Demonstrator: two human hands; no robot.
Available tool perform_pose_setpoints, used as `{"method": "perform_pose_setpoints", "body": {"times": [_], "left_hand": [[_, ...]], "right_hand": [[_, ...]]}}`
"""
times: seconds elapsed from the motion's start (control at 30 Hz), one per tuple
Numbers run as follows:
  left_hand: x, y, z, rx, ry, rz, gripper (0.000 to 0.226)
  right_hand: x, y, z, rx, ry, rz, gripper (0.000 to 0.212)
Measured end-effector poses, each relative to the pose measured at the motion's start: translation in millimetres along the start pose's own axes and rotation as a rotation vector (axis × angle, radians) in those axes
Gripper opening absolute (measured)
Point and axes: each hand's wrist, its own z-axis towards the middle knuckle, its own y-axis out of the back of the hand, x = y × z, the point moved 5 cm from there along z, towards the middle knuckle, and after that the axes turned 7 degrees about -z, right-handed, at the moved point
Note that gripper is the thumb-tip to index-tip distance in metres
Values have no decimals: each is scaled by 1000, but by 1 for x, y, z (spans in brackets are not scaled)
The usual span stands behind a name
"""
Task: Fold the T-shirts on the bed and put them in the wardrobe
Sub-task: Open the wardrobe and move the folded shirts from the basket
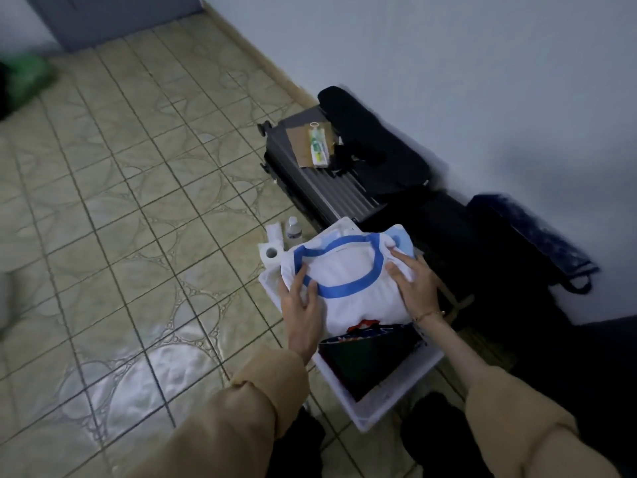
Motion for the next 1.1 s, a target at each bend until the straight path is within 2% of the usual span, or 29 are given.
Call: {"method": "perform_pose_setpoints", "body": {"times": [0.13,0.4,0.57,0.67,0.8,0.9,1.0,1.1], "left_hand": [[69,-12,40,-156,29,-35,39],[197,-36,94,-403,102,-45,36],[254,-43,112,-469,135,-33,36],[273,-37,116,-473,177,69,38],[281,-35,119,-382,200,275,45],[271,-40,119,-367,328,379,46],[238,-41,115,-350,417,450,50],[188,-42,110,-329,372,438,49]], "right_hand": [[-44,-54,67,145,83,-15,31],[-132,-137,148,283,206,-72,31],[-179,-181,170,366,236,-82,30],[-202,-205,172,428,218,-93,31],[-209,-215,176,475,241,-166,35],[-206,-216,176,532,245,-292,40],[-189,-208,172,574,192,-415,43],[-152,-185,167,567,233,-457,43]]}}
